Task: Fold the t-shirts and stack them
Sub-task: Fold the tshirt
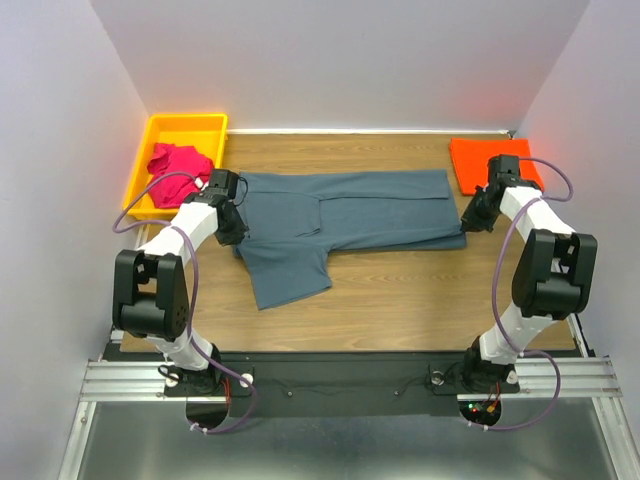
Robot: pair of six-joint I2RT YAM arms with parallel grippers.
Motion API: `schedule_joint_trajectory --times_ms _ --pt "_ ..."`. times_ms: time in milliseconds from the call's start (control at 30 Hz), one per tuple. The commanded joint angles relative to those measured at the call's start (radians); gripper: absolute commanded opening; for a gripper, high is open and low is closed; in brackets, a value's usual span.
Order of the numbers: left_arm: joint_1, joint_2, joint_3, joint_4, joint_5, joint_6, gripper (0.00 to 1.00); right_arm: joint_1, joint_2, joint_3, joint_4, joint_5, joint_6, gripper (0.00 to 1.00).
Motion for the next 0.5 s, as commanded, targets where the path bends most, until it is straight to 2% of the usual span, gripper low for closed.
schedule_joint_trajectory --times_ms 0,467 --pt "0.016 -0.002 0.044 -0.002 -0.023 0.022 0.00 -0.009 0.018 0.057 0.019 0.011 -0.008 0.01" --pt "0.032 0.048 0.044 0.032 -0.010 0.025 0.00 -0.008 0.091 0.103 0.036 -0.028 0.003 0.01"
